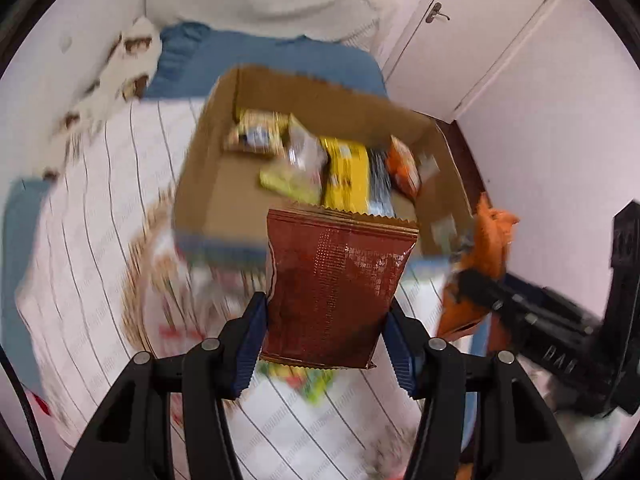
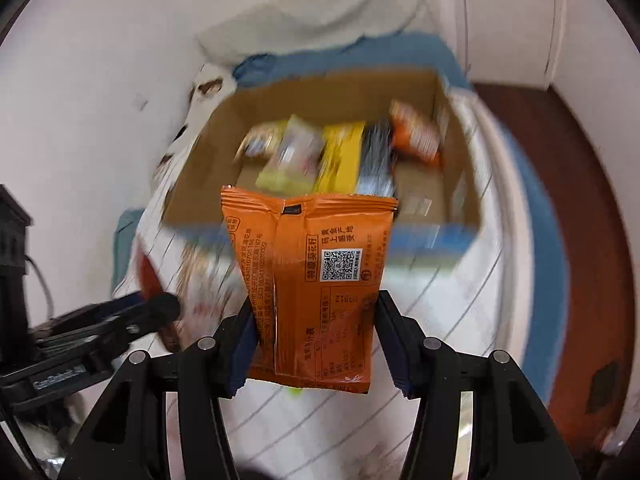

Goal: Organize snacks
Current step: 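Carry both packets into the box and open both tools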

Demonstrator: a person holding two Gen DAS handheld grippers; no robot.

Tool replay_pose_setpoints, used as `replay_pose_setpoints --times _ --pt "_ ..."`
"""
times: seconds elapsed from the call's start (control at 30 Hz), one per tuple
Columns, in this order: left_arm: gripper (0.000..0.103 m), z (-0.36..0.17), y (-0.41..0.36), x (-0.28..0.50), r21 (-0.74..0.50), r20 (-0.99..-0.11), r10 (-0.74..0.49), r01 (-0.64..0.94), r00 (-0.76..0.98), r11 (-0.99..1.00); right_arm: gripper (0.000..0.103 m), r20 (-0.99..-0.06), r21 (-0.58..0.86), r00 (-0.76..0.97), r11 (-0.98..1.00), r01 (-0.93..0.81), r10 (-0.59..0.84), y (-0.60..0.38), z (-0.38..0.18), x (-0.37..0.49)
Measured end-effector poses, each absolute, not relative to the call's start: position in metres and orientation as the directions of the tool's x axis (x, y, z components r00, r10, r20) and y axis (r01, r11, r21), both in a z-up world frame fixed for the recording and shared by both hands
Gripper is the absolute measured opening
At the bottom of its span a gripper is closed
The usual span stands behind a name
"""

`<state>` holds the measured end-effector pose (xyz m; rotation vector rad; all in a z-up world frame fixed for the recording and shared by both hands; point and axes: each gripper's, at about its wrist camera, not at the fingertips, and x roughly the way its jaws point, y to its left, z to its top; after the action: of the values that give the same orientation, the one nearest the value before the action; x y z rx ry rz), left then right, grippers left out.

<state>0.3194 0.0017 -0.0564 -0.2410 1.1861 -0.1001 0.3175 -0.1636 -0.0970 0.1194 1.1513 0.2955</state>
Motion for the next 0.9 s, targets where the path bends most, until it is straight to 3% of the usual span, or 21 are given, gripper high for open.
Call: replay_pose_setpoints --times 0.23,0.6,0.63,0.67,0.7,0.73,0.9 --pt "0.053 -0.095 0.022 0.421 -0.133 -0.952 -0.107 -0.07 0.288 0.989 0.058 -0.928 0.164 0.321 0.981 -0.104 0.189 -0.182 -0.107 0.409" --pt "0.054 -0.156 0.026 0.483 -0.079 -0.99 -0.068 -0.082 0.122 0.993 0.059 -0.983 0.041 0.176 0.995 -0.089 0.057 -0.179 -0.171 0.472" --pt "0.055 -0.159 0.025 0.485 -0.079 -0.991 -0.07 -0.084 0.113 0.993 0.069 -0.987 0.026 0.153 0.996 -0.087 0.04 -0.178 -0.179 0.477" --pt "0.065 -0.163 0.025 0.487 -0.076 -0.992 -0.066 -0.089 0.107 0.993 0.082 -0.99 0.023 0.135 0.995 -0.092 0.036 -0.176 -0.182 0.477" --pt "0.073 -0.167 0.025 0.49 -0.079 -0.992 -0.069 -0.097 0.103 0.992 0.087 -0.992 0.037 0.12 0.995 -0.094 0.048 -0.175 -0.184 0.477" --pt "0.088 -0.169 0.026 0.491 -0.088 -0.992 -0.078 -0.102 0.103 0.991 0.093 -0.993 0.043 0.106 0.995 -0.094 0.053 -0.173 -0.187 0.478" --pt "0.09 -0.177 0.027 0.495 -0.083 -0.992 -0.072 -0.107 0.102 0.991 0.097 -0.995 -0.006 0.102 0.994 -0.113 0.006 -0.162 -0.194 0.481"
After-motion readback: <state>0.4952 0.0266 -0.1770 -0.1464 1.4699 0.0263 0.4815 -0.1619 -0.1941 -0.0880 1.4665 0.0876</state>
